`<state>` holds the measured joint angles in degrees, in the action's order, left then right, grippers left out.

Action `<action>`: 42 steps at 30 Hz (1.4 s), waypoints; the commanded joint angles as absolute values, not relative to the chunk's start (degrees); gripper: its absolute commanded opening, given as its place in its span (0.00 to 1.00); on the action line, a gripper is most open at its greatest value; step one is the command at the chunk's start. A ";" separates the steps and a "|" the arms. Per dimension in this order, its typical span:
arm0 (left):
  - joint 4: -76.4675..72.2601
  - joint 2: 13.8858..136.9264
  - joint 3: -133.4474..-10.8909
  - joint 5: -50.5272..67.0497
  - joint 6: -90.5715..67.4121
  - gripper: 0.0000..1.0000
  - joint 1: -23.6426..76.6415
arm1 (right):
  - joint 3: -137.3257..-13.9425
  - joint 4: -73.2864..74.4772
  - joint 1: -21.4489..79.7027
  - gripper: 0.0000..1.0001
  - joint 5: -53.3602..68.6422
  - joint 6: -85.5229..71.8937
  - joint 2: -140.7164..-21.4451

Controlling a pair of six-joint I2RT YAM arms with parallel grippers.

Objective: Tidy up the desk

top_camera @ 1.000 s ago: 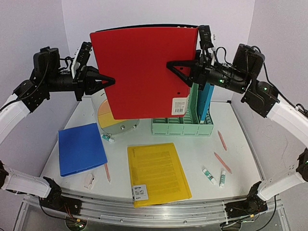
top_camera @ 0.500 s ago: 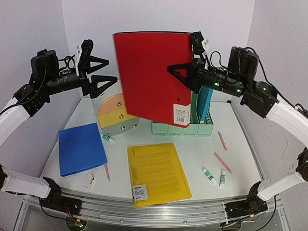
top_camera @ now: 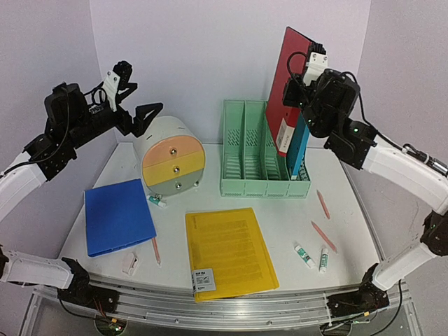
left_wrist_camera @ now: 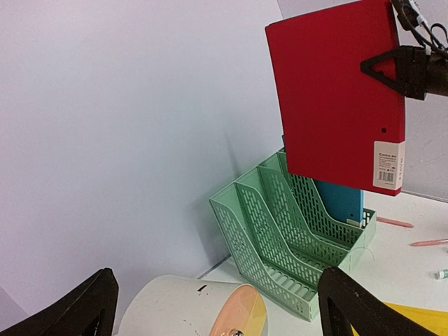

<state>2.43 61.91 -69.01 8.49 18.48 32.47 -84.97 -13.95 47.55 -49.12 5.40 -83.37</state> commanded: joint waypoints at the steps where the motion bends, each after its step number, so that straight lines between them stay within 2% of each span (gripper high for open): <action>1: -1.74 60.30 -68.31 6.09 19.84 1.00 32.52 | -86.20 -32.00 47.44 0.00 -58.73 11.83 -87.47; 4: -2.18 60.03 -67.76 5.82 20.32 1.00 32.52 | -86.65 -37.85 46.40 0.00 -57.68 15.57 -89.93; 9: -3.14 59.80 -66.61 5.20 20.57 1.00 32.51 | -87.93 -38.43 43.07 0.00 -53.10 14.07 -93.64; 21: -4.94 59.67 -65.68 4.13 22.94 1.00 32.52 | -76.17 -50.73 37.70 0.00 -37.97 10.42 -98.32; 29: -4.65 59.61 -65.52 3.78 23.65 1.00 32.52 | -68.95 -68.75 37.69 0.00 -39.00 17.93 -104.36; 40: -4.63 58.91 -64.49 3.45 24.30 1.00 32.55 | -65.73 -70.84 37.17 0.00 -44.26 14.89 -109.15; 42: -4.48 58.64 -64.12 3.83 23.91 1.00 32.52 | -65.42 -70.57 37.22 0.05 -45.37 14.38 -109.72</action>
